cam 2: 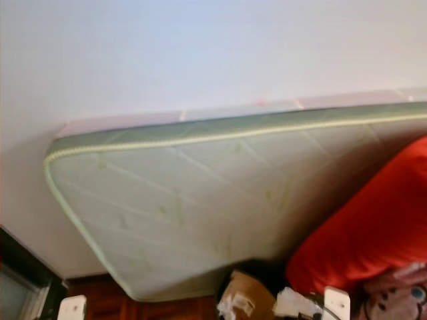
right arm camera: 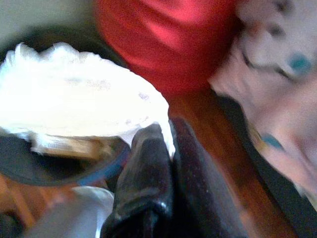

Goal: Clean up the room

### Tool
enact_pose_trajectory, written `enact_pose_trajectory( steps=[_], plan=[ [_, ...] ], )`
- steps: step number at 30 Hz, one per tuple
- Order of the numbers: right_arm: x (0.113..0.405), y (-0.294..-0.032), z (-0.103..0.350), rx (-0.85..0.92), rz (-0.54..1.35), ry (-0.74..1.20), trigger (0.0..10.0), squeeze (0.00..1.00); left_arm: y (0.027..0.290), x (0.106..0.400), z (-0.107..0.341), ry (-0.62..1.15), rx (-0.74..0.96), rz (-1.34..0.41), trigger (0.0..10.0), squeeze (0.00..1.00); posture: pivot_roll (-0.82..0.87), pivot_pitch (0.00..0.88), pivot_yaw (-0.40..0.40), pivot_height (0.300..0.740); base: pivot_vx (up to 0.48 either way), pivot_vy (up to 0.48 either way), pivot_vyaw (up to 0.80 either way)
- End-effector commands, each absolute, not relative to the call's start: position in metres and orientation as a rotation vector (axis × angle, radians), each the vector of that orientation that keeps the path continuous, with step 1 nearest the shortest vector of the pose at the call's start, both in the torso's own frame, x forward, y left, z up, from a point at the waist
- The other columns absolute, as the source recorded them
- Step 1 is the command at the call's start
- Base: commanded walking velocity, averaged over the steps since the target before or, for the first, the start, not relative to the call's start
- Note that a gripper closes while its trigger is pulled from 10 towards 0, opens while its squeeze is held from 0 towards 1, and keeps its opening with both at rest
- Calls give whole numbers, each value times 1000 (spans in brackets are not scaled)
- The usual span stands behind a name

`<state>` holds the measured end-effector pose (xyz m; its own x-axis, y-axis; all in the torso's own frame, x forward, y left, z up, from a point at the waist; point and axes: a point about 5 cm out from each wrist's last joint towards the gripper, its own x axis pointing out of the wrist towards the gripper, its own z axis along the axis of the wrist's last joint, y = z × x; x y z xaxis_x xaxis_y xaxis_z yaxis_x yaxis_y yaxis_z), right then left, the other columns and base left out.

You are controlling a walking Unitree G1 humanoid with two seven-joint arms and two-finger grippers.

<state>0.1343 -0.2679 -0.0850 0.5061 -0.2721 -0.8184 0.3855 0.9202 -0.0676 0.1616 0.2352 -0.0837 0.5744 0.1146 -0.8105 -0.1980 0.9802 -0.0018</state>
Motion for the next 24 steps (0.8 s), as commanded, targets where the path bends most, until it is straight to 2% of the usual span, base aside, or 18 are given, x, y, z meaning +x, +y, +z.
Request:
enact_pose_trajectory(
  steps=[1, 6, 16, 18, 24],
  plan=[
    [137, -266, -85, 134, -389, 963, 10000, 0, 243, 164, -81, 936, -71, 187, 10000, 0, 74, 0, -3, 740, 285, 0, 0],
    [137, -266, -85, 133, -382, 963, 10000, 0, 242, 164, -81, 935, -71, 186, 10000, 0, 72, 0, -5, 740, 282, 0, 0],
    [144, -261, -83, 123, -322, 938, 10000, 0, 242, 164, -81, 930, -82, 187, 10000, 0, 71, 0, -6, 740, 0, 0, 0],
    [159, -255, -78, 139, -272, 881, 10000, 0, 242, 165, -80, 932, -69, 172, 10000, 0, 46, 0, 11, 740, 0, 0, 0],
    [174, -250, -72, 135, -231, 828, 10000, 0, 242, 166, -80, 932, -64, 168, 10000, 0, 45, 0, 13, 740, 0, 0, 0]
  ],
)
